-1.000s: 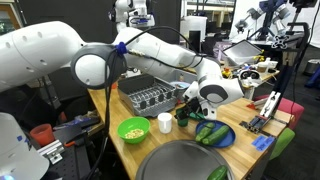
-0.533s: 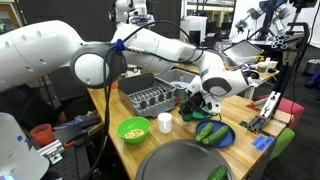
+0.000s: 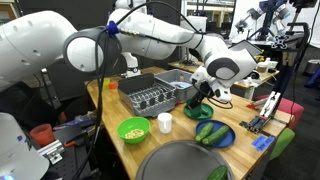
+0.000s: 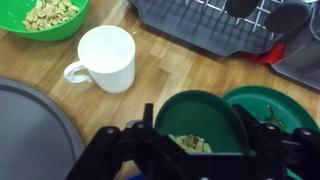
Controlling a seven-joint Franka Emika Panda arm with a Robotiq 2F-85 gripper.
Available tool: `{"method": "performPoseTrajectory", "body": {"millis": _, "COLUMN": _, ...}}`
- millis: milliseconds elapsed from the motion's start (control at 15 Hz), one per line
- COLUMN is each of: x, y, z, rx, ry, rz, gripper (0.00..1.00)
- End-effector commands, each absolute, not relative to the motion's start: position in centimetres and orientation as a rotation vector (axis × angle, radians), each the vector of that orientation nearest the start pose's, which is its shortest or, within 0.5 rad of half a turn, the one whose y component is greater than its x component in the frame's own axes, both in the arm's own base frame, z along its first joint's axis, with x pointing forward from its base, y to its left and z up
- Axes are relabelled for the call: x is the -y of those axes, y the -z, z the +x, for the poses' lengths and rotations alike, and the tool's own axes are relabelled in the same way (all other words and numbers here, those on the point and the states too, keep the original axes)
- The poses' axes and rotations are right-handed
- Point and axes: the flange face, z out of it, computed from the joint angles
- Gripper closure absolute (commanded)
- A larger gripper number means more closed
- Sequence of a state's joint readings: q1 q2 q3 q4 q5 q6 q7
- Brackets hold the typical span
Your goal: Pour the contents of the green cup into the bowl
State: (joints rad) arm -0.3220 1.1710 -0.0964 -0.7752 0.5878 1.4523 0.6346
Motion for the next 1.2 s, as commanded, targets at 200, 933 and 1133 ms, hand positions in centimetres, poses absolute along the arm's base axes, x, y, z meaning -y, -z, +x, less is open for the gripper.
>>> {"method": "performPoseTrajectory", "body": {"millis": 200, "x": 21.7, "y": -23.7, "z": 70.1, "rx": -1.447, "ry": -0.717, "rz": -2.301, "gripper": 0.48}}
{"method": "performPoseTrajectory", "body": {"millis": 933, "x": 24.2, "y": -24.4, "z": 66.5, "rx": -1.491, "ry": -0.721, "rz": -2.198, "gripper": 0.23}}
{"method": "performPoseTrajectory", "body": {"millis": 1133, "x": 23.9, "y": -24.0, "z": 66.6, "rx": -1.487, "ry": -0.73, "rz": -2.198, "gripper": 0.23}}
